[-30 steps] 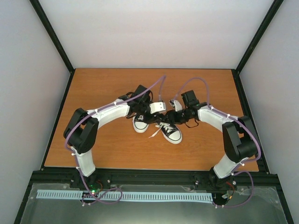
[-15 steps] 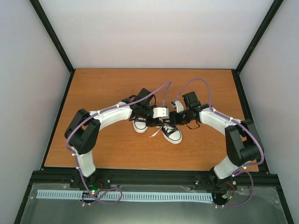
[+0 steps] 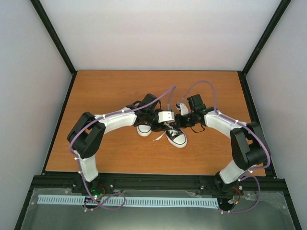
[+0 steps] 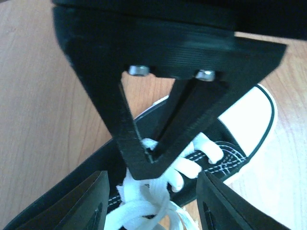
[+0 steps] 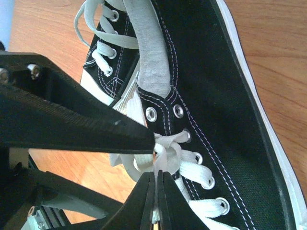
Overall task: Tie the shoes
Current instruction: Tie the shoelace on the shoe.
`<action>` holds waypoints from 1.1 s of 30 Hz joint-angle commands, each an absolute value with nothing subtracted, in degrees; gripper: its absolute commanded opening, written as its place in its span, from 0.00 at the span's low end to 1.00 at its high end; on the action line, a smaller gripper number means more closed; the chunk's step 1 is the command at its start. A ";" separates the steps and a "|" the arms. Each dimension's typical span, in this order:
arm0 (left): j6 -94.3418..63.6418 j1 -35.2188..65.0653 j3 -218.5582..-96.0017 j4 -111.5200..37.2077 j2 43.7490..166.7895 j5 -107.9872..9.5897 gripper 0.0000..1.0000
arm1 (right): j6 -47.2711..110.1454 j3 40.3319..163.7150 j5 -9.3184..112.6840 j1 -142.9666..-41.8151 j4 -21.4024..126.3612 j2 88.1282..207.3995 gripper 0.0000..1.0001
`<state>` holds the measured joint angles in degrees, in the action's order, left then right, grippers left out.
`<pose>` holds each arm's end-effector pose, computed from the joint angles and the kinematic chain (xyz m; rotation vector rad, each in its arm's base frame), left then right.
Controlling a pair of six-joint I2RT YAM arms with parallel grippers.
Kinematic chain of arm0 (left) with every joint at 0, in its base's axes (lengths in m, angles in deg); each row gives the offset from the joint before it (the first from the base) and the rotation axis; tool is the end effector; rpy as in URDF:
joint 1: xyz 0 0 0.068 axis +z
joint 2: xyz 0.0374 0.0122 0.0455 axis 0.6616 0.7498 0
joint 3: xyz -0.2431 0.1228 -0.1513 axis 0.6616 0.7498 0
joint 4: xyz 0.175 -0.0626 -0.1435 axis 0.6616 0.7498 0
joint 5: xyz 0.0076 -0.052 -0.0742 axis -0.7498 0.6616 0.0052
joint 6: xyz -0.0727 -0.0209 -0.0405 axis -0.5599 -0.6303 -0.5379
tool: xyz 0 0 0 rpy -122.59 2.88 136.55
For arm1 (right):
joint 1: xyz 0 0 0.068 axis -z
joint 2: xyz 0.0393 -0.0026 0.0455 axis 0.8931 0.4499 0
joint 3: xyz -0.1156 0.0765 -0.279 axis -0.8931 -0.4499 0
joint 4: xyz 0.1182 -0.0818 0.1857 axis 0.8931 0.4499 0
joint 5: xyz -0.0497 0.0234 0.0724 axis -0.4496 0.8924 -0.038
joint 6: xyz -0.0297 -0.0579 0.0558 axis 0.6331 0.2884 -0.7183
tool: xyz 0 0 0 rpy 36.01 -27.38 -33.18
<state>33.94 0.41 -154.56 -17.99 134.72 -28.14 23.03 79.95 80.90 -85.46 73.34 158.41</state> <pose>0.2732 -0.2867 0.2198 1.7056 1.7392 -0.6583 0.2648 0.1570 0.2147 -0.4003 2.6294 1.0666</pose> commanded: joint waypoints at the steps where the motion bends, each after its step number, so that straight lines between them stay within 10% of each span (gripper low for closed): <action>1: 29.15 -0.21 -153.57 -26.04 136.34 -29.08 0.52 | 22.61 81.02 82.30 -85.68 72.99 158.10 0.03; 13: 26.95 -0.59 -149.36 -34.53 138.01 -36.22 0.19 | 21.69 81.99 83.58 -85.67 74.15 156.31 0.03; 33: 31.74 0.55 -146.61 -29.51 137.27 -38.26 0.02 | 22.87 81.68 83.91 -83.68 79.08 151.66 0.03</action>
<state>29.99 -0.38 -147.83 -31.57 136.67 -35.15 22.26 80.91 82.13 -84.89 76.81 155.28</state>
